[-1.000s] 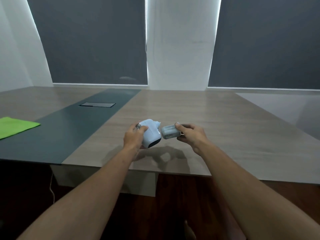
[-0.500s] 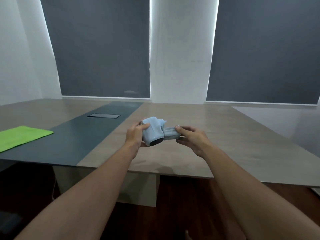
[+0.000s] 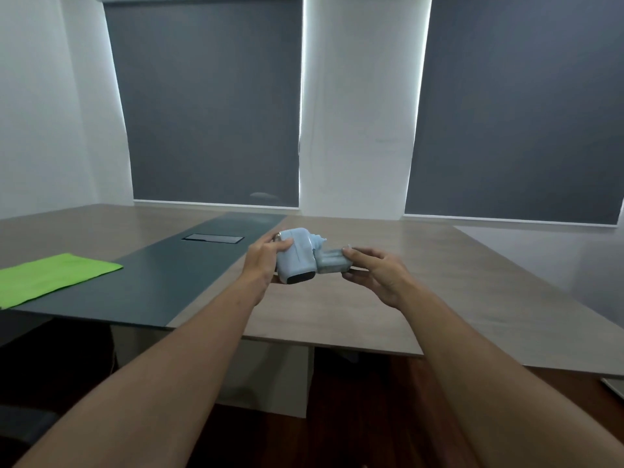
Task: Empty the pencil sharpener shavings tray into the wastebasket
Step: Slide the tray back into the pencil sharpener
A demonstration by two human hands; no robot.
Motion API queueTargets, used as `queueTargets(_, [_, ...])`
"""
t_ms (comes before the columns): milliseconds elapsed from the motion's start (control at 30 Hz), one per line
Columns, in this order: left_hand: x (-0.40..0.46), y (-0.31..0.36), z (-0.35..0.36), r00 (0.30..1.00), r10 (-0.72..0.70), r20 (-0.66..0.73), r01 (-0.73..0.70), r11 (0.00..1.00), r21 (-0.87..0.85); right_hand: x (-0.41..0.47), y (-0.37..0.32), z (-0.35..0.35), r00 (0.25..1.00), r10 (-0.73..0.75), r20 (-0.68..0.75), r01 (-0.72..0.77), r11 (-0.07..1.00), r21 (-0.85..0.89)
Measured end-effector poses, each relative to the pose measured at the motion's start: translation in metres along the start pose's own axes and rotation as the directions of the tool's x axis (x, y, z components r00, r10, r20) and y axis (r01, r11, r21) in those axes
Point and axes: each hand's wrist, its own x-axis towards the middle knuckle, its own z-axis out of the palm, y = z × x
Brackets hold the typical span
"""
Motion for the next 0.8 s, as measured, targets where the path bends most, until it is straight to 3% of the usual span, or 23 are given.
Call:
queueTargets(167, [-0.003, 0.001, 0.002, 0.998, 0.001, 0.058, -0.001, 1.000, 0.002, -0.002, -0.003, 0.010, 1.000, -0.005, 0.016, 0.006, 0.999, -0.050])
queueTargets(433, [0.001, 0.000, 0.006, 1.000, 0.012, 0.018, -0.011, 1.000, -0.025, -0.003, 0.002, 0.042, 0.999, 0.006, -0.043, -0.014, 0.985, -0.173])
queueTargets(700, [0.017, -0.030, -0.036, 0.992, 0.029, -0.119, -0.026, 0.999, 0.019, 0.014, 0.024, 0.073, 0.992, 0.127, 0.022, -0.103, 0.879, -0.465])
queueTargets(800, [0.028, -0.052, -0.052, 0.956, 0.113, -0.269, -0.062, 0.980, 0.190, 0.025, 0.042, 0.086, 0.992, 0.122, -0.016, -0.114, 0.866, -0.487])
